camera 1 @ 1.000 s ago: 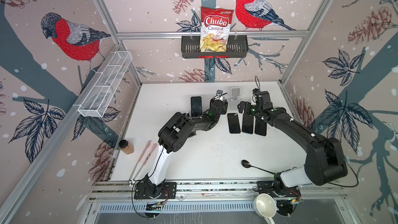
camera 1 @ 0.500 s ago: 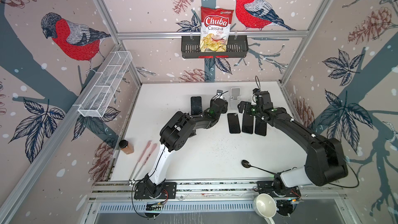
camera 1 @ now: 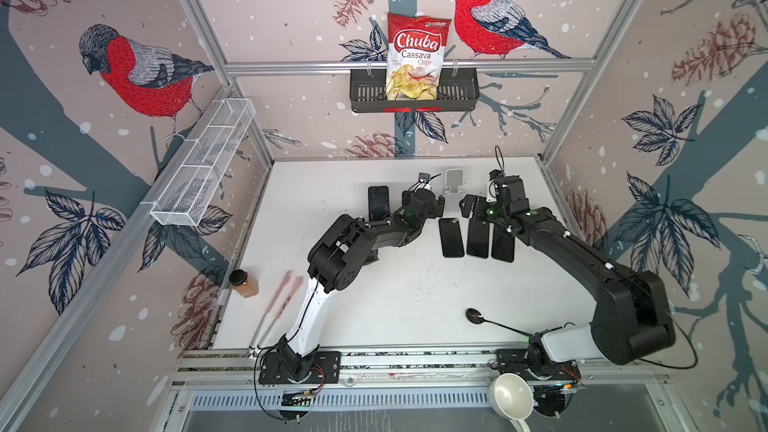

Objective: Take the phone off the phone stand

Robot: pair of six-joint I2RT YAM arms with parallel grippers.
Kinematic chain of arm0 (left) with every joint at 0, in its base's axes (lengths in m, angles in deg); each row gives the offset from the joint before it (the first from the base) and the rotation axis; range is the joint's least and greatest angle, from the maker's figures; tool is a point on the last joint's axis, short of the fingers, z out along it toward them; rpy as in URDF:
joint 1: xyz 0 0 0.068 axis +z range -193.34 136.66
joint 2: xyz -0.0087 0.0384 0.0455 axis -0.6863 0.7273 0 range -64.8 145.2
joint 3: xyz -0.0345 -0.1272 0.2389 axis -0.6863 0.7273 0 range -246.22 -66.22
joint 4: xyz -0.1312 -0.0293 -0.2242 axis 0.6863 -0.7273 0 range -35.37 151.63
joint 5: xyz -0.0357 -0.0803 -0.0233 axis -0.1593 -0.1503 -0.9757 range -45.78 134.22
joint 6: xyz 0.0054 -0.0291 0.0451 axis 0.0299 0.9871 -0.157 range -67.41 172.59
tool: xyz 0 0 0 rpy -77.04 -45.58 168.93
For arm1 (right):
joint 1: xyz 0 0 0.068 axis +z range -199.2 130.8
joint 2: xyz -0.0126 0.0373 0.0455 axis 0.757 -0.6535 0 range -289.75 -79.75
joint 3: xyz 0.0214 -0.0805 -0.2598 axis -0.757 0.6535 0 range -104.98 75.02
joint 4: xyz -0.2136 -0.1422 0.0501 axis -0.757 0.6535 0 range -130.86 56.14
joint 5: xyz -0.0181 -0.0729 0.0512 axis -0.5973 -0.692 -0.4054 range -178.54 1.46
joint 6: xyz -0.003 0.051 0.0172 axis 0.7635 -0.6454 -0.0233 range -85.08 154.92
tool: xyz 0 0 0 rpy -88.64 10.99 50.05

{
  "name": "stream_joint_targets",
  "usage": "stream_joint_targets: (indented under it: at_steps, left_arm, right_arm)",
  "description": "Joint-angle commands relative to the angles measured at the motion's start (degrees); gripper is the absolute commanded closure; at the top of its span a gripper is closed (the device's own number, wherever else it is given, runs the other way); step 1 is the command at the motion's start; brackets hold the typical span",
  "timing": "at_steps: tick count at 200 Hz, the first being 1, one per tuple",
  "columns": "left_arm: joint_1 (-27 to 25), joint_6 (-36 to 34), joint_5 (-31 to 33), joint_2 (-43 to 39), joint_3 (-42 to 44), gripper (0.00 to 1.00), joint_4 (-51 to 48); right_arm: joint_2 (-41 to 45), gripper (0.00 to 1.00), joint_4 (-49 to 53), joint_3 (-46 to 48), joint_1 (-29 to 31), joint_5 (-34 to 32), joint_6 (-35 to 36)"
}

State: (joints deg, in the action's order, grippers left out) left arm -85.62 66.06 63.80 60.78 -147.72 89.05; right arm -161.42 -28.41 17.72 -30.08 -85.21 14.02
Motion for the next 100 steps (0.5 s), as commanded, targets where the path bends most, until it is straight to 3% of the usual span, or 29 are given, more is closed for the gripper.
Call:
stream_joint_targets:
  at_steps: [1,62,100]
  left_arm:
    - [0.1,-1.5,0.3,-2.0,0.5,0.03,0.3]
    - [-0.7,-0.6,1.7,-8.6,7.7,0.04,2.0]
    - [-3.4,-0.5,4.9,-13.5,9.9,0.04,-4.1]
  right_arm:
    - [0.4,0.01,-0.7,-0.1,0.0,-0.4,0.7]
    - [0.1,0.01,-0.9,-0.3,0.1,-0.3,-0.3]
    - [-0.3,0.01,-1.8,0.1,0.6,-0.6,-1.0]
